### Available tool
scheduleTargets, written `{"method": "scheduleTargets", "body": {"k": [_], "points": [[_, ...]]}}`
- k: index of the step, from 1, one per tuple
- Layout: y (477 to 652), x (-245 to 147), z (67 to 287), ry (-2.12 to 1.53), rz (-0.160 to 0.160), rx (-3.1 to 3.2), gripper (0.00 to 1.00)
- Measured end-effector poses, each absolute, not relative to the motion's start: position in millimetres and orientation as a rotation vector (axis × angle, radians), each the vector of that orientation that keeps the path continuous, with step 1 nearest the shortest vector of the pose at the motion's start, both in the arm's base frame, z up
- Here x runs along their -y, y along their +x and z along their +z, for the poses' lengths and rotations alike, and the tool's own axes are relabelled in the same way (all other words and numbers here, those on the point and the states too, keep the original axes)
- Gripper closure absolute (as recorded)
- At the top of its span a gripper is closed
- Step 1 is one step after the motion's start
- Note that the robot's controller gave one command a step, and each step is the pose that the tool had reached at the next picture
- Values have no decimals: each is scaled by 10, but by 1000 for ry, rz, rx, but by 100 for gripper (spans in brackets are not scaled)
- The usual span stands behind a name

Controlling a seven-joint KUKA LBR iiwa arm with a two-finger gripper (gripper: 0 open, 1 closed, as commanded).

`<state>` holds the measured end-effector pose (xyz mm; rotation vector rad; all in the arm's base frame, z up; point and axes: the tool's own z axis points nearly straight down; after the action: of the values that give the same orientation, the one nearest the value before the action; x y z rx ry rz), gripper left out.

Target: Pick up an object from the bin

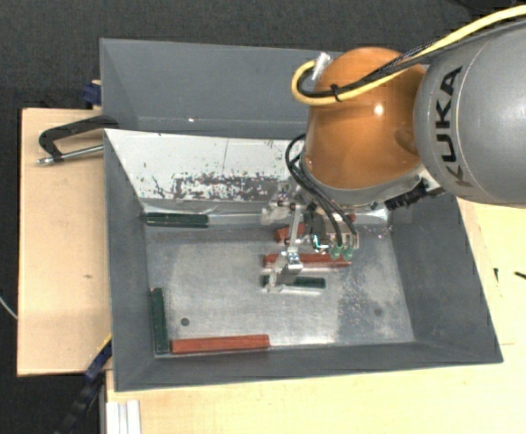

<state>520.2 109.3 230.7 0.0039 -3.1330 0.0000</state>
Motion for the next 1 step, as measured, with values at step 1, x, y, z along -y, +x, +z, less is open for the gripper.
{"method": "scheduleTargets", "body": {"k": [1], "points": [[5218,-1087,2352,1,-2,3142,0]]}}
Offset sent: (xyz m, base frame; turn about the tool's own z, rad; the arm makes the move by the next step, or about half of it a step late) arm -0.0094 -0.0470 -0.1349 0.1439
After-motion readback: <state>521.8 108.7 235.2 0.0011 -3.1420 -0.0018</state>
